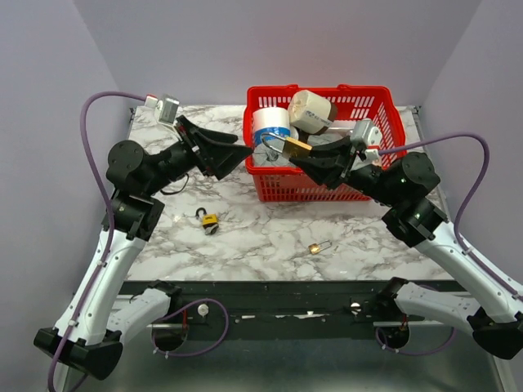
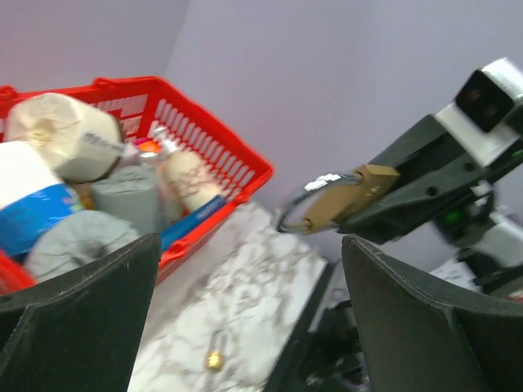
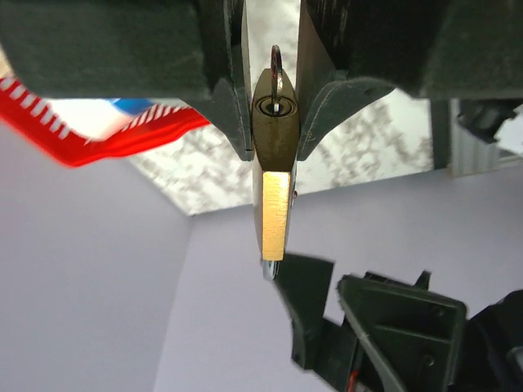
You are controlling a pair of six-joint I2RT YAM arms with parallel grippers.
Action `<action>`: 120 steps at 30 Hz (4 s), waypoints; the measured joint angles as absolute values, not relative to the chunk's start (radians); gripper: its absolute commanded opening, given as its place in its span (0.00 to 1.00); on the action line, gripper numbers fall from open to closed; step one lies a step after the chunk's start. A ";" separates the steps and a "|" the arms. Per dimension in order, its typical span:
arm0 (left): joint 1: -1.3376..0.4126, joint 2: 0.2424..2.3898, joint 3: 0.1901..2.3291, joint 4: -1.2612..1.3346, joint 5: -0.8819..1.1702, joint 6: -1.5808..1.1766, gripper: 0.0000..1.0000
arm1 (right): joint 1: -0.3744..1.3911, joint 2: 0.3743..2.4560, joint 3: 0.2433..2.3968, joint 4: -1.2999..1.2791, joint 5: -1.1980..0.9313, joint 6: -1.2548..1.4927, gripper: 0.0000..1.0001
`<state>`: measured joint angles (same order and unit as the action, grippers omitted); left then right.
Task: Lock with the key
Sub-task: Lock the lock.
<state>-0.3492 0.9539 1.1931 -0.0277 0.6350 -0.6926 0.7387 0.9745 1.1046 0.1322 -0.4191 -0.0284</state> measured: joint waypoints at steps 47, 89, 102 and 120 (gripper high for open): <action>-0.545 1.077 1.139 0.181 0.297 -1.448 0.76 | 0.907 1.215 1.100 0.515 -0.076 -0.308 0.01; -0.460 0.989 1.055 0.129 0.403 -1.252 0.00 | 0.916 1.095 1.149 0.009 -0.210 -0.289 0.41; -0.467 0.987 1.055 0.124 0.401 -1.243 0.00 | 0.916 1.127 1.198 0.012 -0.176 -0.290 0.27; -0.486 0.970 1.055 0.045 0.308 -1.237 0.00 | 0.917 1.165 1.211 0.000 -0.128 -0.274 0.01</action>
